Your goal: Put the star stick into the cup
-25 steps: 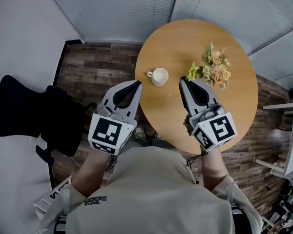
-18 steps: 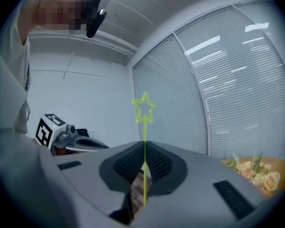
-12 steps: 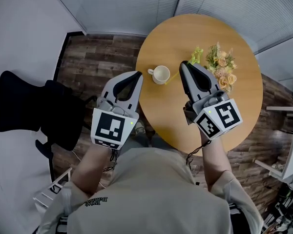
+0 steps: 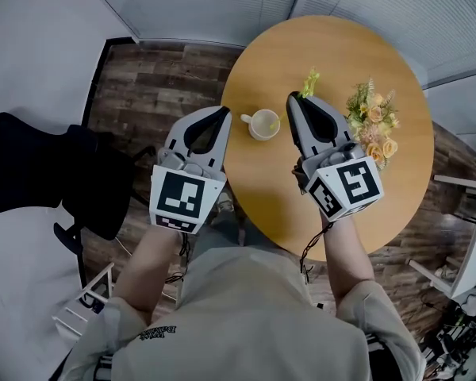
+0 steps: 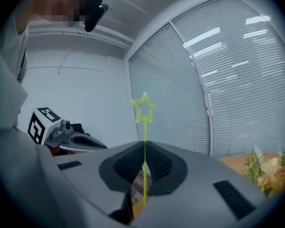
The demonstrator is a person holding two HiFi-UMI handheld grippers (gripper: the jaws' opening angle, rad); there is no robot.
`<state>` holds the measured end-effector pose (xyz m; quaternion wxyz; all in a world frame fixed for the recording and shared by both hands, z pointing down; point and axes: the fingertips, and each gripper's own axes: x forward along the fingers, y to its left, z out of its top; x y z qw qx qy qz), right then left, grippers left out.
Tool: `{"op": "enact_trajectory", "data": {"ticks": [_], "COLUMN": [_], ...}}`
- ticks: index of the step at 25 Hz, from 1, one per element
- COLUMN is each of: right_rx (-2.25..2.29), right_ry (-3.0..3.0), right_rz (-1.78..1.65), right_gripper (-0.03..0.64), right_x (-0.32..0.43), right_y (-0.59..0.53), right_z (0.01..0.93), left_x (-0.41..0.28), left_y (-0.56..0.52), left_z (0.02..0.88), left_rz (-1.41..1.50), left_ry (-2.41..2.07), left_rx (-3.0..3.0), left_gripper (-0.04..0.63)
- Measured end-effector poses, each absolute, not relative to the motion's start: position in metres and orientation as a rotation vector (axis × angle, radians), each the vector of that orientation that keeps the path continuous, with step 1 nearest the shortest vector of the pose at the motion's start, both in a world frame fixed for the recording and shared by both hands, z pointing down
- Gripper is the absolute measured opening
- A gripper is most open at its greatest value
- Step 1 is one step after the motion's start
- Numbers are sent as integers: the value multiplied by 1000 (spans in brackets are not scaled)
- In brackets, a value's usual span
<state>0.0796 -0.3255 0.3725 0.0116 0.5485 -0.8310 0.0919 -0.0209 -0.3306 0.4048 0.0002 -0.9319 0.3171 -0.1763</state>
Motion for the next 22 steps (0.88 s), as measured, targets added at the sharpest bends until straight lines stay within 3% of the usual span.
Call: {"op": "enact_trajectory", "data": {"ticks": [22], "right_rx": [1657], "right_ry": [-2395], "right_rz": [607], "right_gripper": [31], "right_x": [80], "right_y": [-364], "right_z": [561], "left_x": [-3], "left_y": [-341], "left_z": [550], "left_rz": [-856], "left_ry": [966], "left_rx": [-3085], "left_gripper": [21]}}
